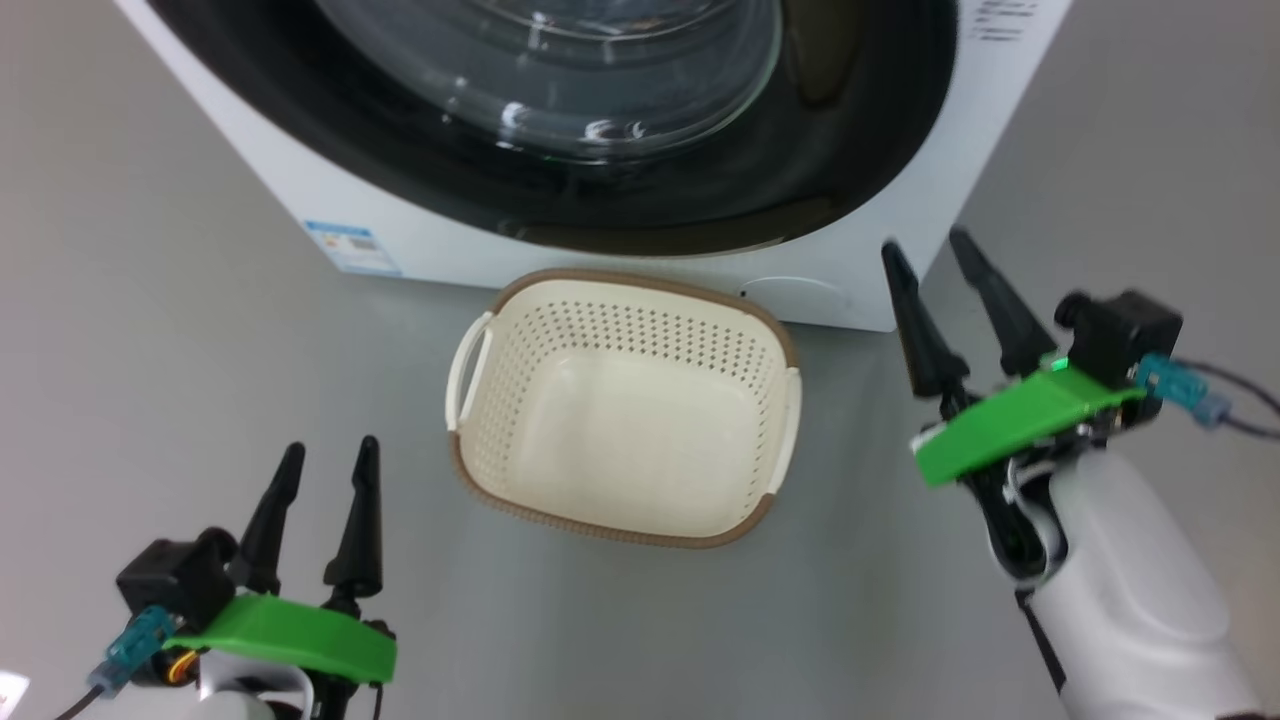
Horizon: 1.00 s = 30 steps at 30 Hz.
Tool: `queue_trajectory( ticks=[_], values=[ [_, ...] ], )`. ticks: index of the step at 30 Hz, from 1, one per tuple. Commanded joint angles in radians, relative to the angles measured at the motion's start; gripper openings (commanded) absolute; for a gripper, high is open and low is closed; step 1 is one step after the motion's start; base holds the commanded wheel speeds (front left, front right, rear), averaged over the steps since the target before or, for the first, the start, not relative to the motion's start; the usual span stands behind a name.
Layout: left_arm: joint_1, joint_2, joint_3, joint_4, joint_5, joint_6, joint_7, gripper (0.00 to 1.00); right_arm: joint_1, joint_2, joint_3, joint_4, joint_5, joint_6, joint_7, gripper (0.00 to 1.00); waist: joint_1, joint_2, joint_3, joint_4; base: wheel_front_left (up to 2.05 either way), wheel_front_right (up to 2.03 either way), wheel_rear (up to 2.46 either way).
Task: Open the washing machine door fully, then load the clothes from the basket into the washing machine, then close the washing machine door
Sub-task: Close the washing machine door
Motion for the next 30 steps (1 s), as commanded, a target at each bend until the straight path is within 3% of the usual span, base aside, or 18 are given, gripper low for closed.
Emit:
queue_trajectory(
  ticks=[1, 17, 30],
  values=[
    [0.01, 0.038, 0.041, -0.02, 0.006, -0.002, -0.006, 1.0, 0.049, 0.017, 0.021, -0.031, 0.018, -0.002, -0.005, 1.0, 0.0, 0.0, -0.048, -0.054, 0.0, 0.0, 0.0],
    [0.076, 0.072, 0.102, -0.001, 0.025, -0.002, -0.006, 1.0, 0.256, -0.024, -0.016, -0.06, 0.04, -0.002, -0.005, 1.0, 0.0, 0.0, -0.121, -0.201, 0.0, 0.0, 0.0],
    [0.102, 0.081, 0.143, -0.005, 0.04, -0.002, -0.006, 1.0, 0.332, -0.035, -0.068, -0.102, 0.033, -0.002, -0.005, 1.0, 0.0, 0.0, -0.145, -0.252, 0.0, 0.0, 0.0]
  ],
)
